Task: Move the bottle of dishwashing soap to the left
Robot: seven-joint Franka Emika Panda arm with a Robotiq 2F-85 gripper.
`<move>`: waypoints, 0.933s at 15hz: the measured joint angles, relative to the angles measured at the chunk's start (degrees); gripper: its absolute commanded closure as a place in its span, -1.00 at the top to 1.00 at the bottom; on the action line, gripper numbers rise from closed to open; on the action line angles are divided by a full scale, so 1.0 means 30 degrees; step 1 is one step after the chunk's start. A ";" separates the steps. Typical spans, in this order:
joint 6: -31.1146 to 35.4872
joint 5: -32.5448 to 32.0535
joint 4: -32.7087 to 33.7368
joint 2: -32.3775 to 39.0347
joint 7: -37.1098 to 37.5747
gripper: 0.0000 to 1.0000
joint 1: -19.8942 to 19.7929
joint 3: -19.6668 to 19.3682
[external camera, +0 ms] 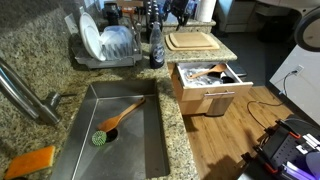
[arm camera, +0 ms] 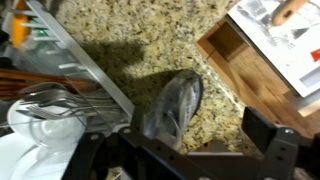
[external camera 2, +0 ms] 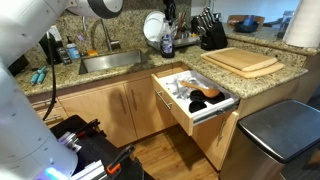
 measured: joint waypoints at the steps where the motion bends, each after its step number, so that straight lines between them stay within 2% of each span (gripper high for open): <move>1: 0.0864 0.0349 0.0001 0.0135 -0.0067 1.00 -0.0212 0.0133; 3: 0.1207 0.1610 0.0024 0.0435 -0.0531 1.00 -0.0881 0.0884; 9: 0.2113 0.3410 0.0011 0.0738 -0.0986 1.00 -0.1880 0.1993; 12: 0.3656 0.5718 -0.0088 0.1397 -0.1726 1.00 -0.3380 0.3184; 14: 0.3748 0.7433 -0.0243 0.2087 -0.2803 1.00 -0.4650 0.4258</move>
